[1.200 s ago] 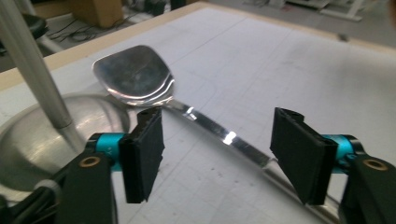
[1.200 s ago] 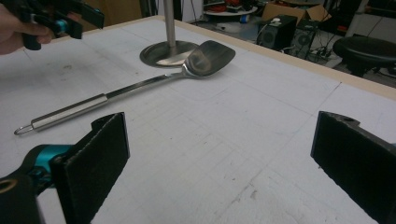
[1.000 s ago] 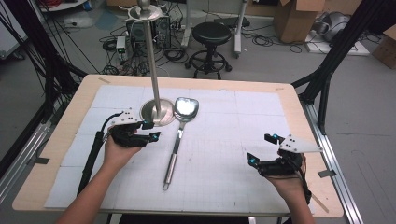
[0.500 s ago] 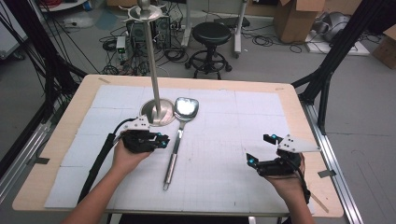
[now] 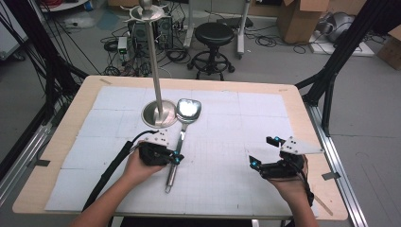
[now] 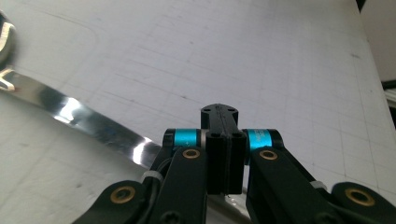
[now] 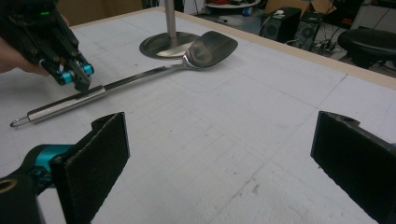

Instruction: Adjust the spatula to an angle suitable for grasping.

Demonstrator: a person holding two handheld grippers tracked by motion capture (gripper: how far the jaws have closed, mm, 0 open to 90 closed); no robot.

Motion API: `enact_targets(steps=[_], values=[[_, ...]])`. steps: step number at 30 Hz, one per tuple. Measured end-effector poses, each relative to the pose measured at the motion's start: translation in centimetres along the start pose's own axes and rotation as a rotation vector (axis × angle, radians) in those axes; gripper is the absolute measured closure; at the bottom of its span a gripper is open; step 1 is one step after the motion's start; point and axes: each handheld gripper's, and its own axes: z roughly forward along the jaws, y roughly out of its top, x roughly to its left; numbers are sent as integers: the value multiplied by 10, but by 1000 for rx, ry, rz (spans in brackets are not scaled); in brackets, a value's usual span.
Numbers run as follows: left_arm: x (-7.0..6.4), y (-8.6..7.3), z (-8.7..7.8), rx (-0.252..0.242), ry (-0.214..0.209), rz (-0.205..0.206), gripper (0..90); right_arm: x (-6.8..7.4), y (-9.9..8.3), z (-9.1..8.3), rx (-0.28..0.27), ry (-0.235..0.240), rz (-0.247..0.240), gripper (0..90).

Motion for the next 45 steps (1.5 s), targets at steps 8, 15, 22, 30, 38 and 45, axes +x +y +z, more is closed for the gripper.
enact_targets(steps=[8, 15, 22, 30, 38, 45], values=[[-7, -4, 15, 131, -4, 74, 897, 0, -1, 1, 5, 0, -4, 32], [-6, -8, 7, 148, 16, 65, 897, 0, -2, 1, 6, -1, -6, 33], [1, -18, -11, 148, 52, 15, 897, -1, -2, 1, 9, -1, -3, 32], [11, -30, -28, 134, 101, -43, 897, -1, -2, 2, 10, 1, 2, 32], [13, -29, -31, 94, 78, -45, 897, 0, -2, 4, 19, 5, 2, 32], [22, -20, -43, -65, 93, -118, 897, 0, -1, 2, 9, 2, 5, 33]])
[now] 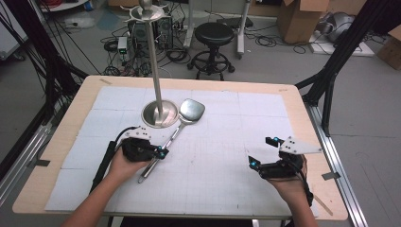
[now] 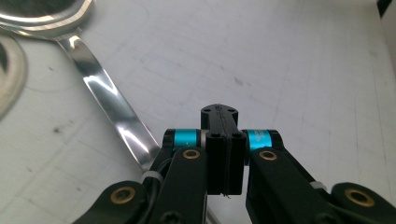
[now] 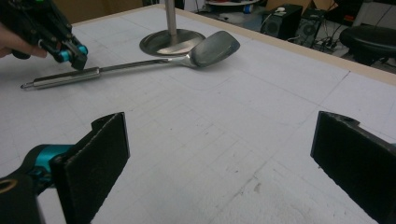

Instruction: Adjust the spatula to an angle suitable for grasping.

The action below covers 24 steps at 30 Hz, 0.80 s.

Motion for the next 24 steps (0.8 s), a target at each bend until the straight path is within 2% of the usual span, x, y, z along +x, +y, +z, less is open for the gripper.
enact_targets(steps=[5, 9, 10, 12, 16, 19, 24], values=[[5, 12, 3, 0, 51, 7, 897, 2, 0, 0, 2, -2, -7, 33], [8, 17, 9, -4, 84, -15, 853, 2, 0, 0, 4, 0, -3, 33], [9, 18, 11, -8, 109, -31, 820, 2, 0, 1, 5, -1, -5, 33], [11, 20, 12, -14, 153, -64, 671, 1, -1, 2, 9, 1, -1, 33], [15, 26, 15, -1, 200, -115, 515, 1, -2, 2, 11, 4, -3, 33], [17, 29, 20, 19, 207, -139, 470, 1, -2, 2, 15, 3, 3, 33], [19, 31, 29, 53, 260, -164, 428, 1, -2, 2, 10, 1, -1, 32]])
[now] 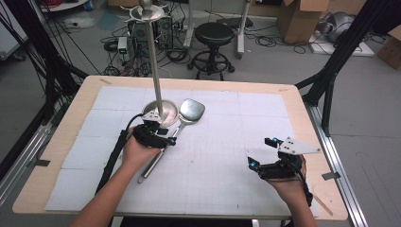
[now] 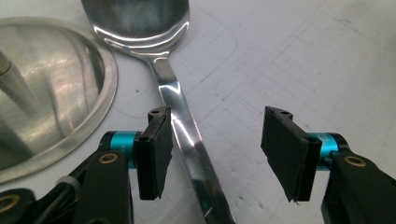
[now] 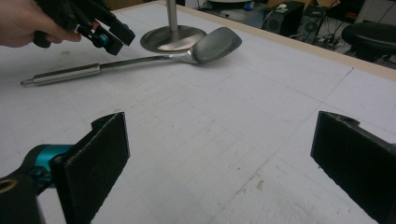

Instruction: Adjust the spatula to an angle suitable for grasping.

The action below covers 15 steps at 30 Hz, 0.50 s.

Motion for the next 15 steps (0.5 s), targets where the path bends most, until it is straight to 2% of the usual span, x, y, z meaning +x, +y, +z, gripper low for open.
enact_targets(steps=[3, 7, 11, 12, 14, 15], values=[[3, -2, 4, 33, 21, -8, 415, 0, 0, 0, -1, 1, 2, 33], [4, -4, 9, 72, 46, 9, 408, -1, 0, 0, 0, 0, 0, 32], [3, -7, 17, 115, 47, 18, 419, -1, -1, 1, 5, 2, 1, 33], [1, -8, 21, 142, 55, 29, 429, -1, -1, 1, 7, 1, 1, 33], [-2, -9, 22, 154, 98, 82, 489, 0, -1, 2, 11, 2, -2, 33], [-2, -9, 22, 155, 99, 94, 532, 0, -1, 2, 14, 2, -3, 33]])
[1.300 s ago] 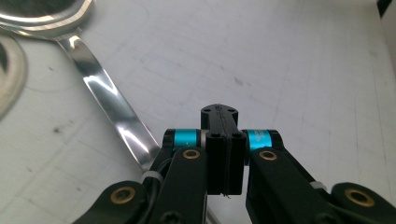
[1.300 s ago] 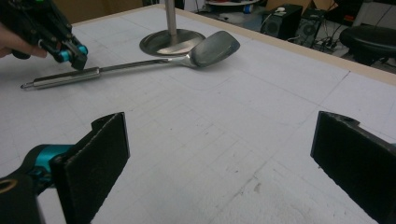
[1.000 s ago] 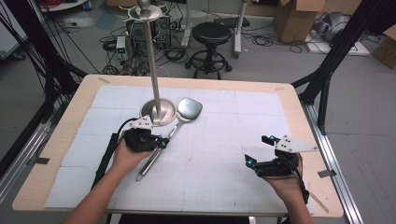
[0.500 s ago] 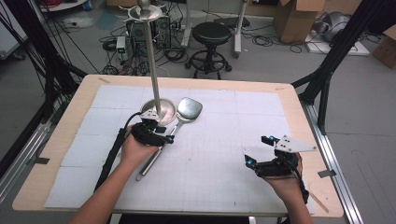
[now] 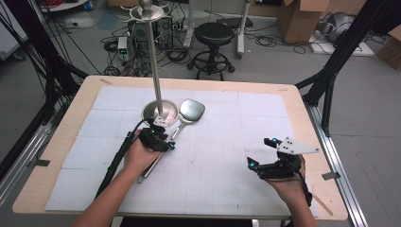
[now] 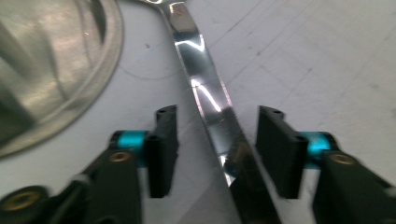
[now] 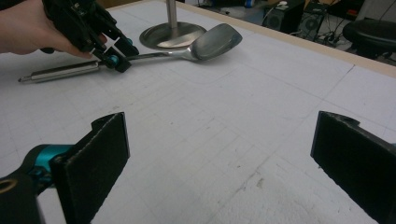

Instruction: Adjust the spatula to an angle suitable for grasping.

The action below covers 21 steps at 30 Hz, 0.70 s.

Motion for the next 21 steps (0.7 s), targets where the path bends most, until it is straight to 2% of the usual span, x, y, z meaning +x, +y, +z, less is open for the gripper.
enact_targets(steps=[1, 2, 5, 7, 13, 17, 18, 19, 21], values=[[0, 0, 0, -4, -10, -2, 552, 0, 0, 0, 2, -1, -1, 33], [-1, 0, -1, -3, -13, 2, 622, 0, 0, 0, 1, -1, -4, 33], [-6, 1, -1, 3, 17, 17, 631, 1, 0, 1, 5, 0, -5, 33], [-5, 1, -1, 8, 10, 4, 642, 1, 0, 1, 5, -2, -5, 33], [-3, 0, -2, 9, -17, 22, 705, 1, 0, 1, 5, 1, -5, 33], [-3, 0, -3, 9, -46, 64, 722, 1, 0, 1, 4, 2, -4, 33], [-4, -1, -3, 9, -57, 79, 726, 1, 0, 1, 4, 2, -4, 33], [-4, -1, -4, 17, -73, 117, 727, 1, 0, 1, 4, 1, -5, 33], [-7, -1, -4, 18, -103, 136, 732, 1, 0, 1, 6, 1, -5, 33]])
